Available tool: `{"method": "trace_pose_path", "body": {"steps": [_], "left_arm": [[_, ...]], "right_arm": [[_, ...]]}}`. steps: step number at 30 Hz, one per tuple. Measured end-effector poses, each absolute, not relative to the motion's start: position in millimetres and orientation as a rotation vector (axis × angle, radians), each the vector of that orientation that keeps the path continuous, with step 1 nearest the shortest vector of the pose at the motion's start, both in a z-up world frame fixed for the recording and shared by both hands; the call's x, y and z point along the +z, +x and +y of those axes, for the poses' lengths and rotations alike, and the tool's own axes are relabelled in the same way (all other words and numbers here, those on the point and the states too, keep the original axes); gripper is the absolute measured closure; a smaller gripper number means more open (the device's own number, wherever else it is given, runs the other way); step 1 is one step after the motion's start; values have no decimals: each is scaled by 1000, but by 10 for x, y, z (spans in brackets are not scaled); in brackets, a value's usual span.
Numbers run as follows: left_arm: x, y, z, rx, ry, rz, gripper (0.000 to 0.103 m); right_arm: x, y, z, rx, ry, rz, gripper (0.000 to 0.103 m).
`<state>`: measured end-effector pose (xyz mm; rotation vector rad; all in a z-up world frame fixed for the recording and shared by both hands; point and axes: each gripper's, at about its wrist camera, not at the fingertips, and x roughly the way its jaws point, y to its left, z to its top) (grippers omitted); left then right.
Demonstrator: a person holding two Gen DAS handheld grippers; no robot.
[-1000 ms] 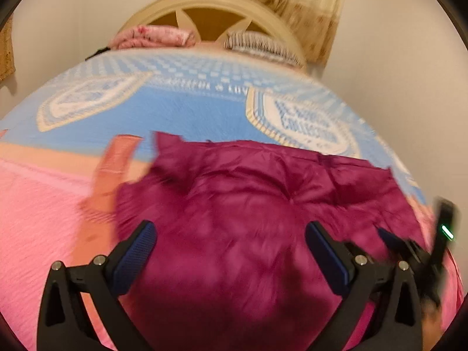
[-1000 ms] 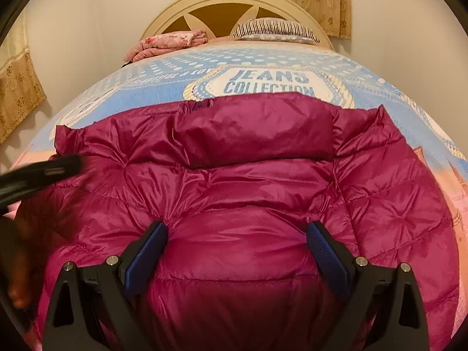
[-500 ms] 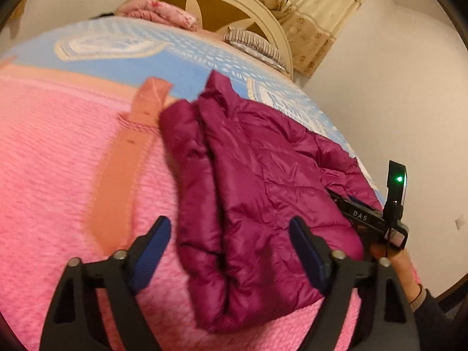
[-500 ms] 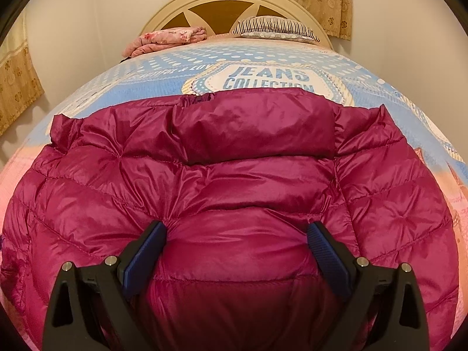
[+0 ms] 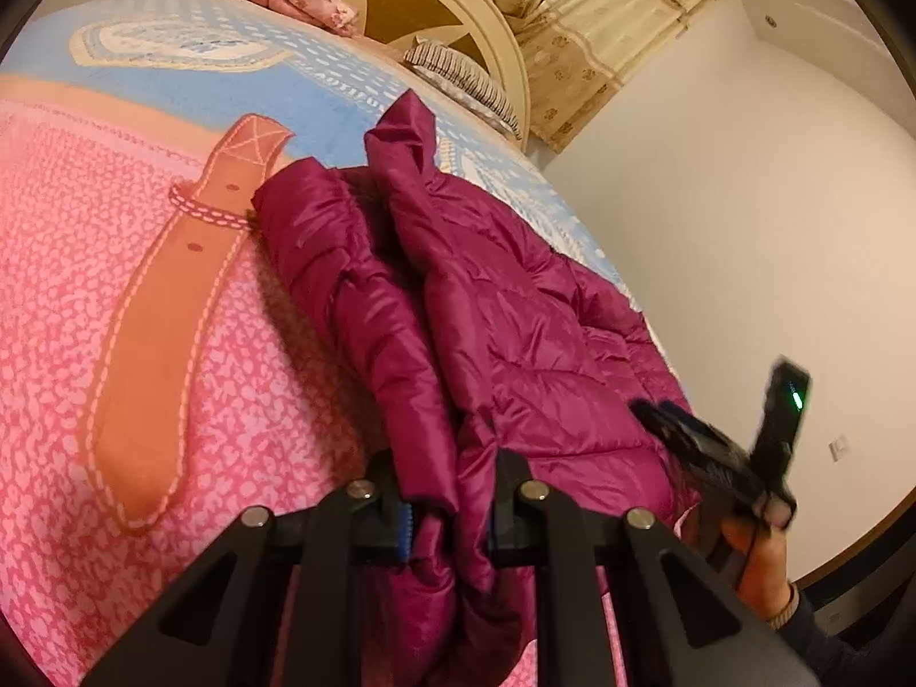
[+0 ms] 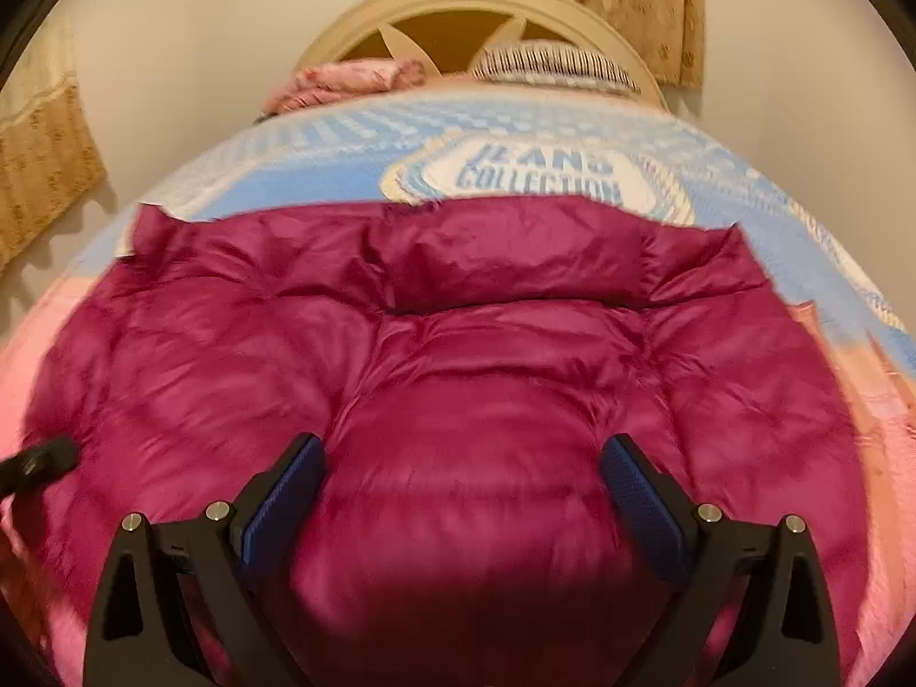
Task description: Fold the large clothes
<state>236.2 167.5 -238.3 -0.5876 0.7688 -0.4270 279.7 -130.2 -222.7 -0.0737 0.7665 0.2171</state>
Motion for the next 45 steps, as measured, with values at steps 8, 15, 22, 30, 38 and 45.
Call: {"method": "trace_pose_path", "body": {"steps": [8,15,22,30,38,45], "left_arm": [[-2108,2232,1720,-488,-694,704,87],[-1430,2181,1137,-579,-619,639,87],[-935,2167,455,-620,-399,596,87],[-928,2246,-496,-675,-126,576,86],[-1462,2246,-1203,-742,215,518,66],[-1598,2436,-1075,-831,93,584,64]], "right_arm": [[-2529,2672,-1226,219,-140,870,5],[-2544,2727,-1303,259,-103,886,2],[-2379,2552,-1722,369,63,821,2],[-2055,2205,-2685,362,242,674,2],[-1747,2180,-3542,181,351,591,49],[-1233,2422,-3292,375,278,579,45]]}}
